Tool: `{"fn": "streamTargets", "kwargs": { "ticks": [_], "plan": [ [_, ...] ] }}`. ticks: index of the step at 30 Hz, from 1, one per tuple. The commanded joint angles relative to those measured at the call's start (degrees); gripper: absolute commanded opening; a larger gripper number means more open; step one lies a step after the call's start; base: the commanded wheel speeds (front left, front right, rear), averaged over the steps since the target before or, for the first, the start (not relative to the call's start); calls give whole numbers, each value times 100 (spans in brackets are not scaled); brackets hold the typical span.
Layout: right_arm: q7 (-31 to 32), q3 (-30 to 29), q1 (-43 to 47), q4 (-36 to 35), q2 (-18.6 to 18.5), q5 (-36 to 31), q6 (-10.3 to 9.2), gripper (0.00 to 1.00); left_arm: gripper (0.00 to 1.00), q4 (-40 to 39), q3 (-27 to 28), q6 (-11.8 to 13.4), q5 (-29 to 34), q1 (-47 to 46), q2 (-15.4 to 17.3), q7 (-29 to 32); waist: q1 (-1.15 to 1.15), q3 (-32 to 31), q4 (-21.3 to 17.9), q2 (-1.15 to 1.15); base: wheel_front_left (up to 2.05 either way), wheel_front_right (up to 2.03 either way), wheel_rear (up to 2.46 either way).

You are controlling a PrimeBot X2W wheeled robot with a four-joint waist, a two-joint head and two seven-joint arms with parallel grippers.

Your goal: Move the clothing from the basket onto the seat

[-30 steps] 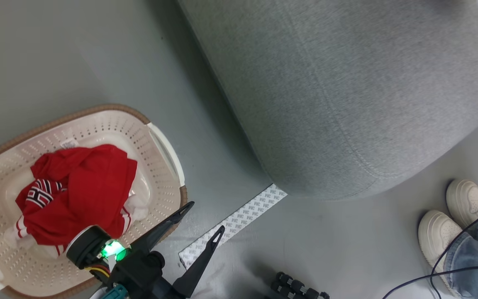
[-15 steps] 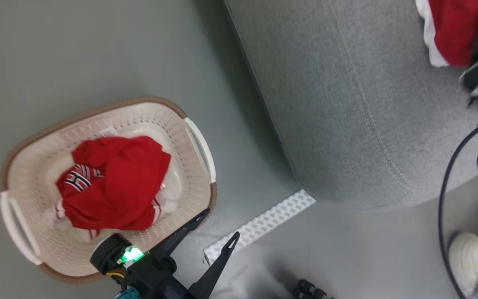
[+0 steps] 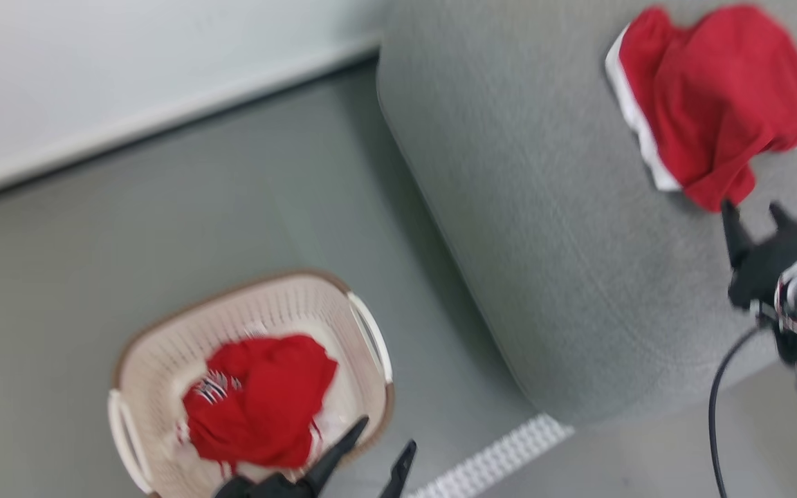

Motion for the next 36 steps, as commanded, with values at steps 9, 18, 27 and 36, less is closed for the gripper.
{"fn": "streamTargets", "kwargs": {
  "ticks": [9,18,27,36],
  "plan": [
    [-576,-481,1570,-1303,-508,63,0,100,100,548,307,225,-39,493,-490,-183,2,-2246,1020,1,0,0,0],
    [-838,-1963,3124,-2643,377,-1101,1,100,100,740,1080,465,314,361,-758,-187,2,-2591,1929,1,0,0,0],
    [-836,-2554,4048,-4034,1860,-2336,0,100,100,795,2057,485,467,450,-830,-188,2,-2688,2524,1,0,0,0],
    [-1041,-2482,4549,-4326,2379,-2522,1,100,100,774,2770,346,828,676,-663,-188,2,-2720,2732,1,0,0,0]
  ]
}}
